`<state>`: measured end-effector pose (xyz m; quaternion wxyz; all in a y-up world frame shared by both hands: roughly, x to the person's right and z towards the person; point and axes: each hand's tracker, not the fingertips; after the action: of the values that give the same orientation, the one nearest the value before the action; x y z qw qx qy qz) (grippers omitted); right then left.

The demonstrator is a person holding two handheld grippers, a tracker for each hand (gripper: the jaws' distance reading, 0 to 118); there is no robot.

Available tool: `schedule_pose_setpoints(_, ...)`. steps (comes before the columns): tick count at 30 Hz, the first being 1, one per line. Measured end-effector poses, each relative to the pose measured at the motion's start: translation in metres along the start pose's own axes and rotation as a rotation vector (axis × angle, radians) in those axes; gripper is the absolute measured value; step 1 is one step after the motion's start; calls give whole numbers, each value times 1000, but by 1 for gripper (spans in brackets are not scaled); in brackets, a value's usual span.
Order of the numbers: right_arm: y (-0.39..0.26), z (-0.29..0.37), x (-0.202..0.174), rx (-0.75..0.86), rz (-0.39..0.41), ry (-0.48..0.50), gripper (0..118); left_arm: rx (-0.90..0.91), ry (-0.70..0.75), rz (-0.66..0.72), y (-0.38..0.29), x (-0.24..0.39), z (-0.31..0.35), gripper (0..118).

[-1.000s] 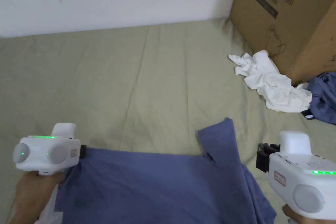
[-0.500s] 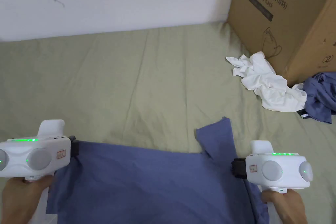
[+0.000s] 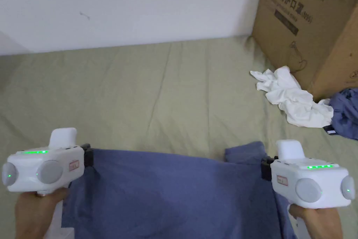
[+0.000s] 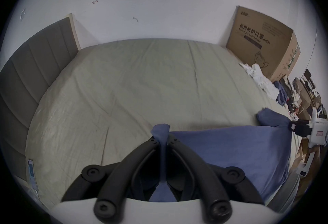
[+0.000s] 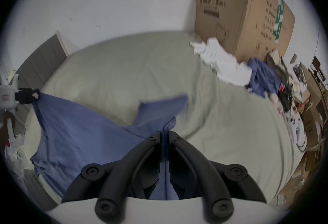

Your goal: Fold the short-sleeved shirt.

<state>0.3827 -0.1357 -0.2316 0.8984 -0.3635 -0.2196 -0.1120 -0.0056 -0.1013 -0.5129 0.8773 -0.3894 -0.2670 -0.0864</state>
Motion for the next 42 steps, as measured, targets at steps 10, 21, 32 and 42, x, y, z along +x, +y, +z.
schedule_pose_setpoints(10,105,104,-33,323,17,83,10,264,8,67,64,-26,114,9)
schedule_pose_setpoints(21,244,160,-63,590,59,125,10,510,115,39,177,-46,209,9)
schedule_pose_setpoints(32,351,170,-70,754,71,140,10,637,155,16,269,-56,222,9)
schedule_pose_setpoints(42,352,83,-67,687,48,126,10,555,116,66,286,-67,126,9)
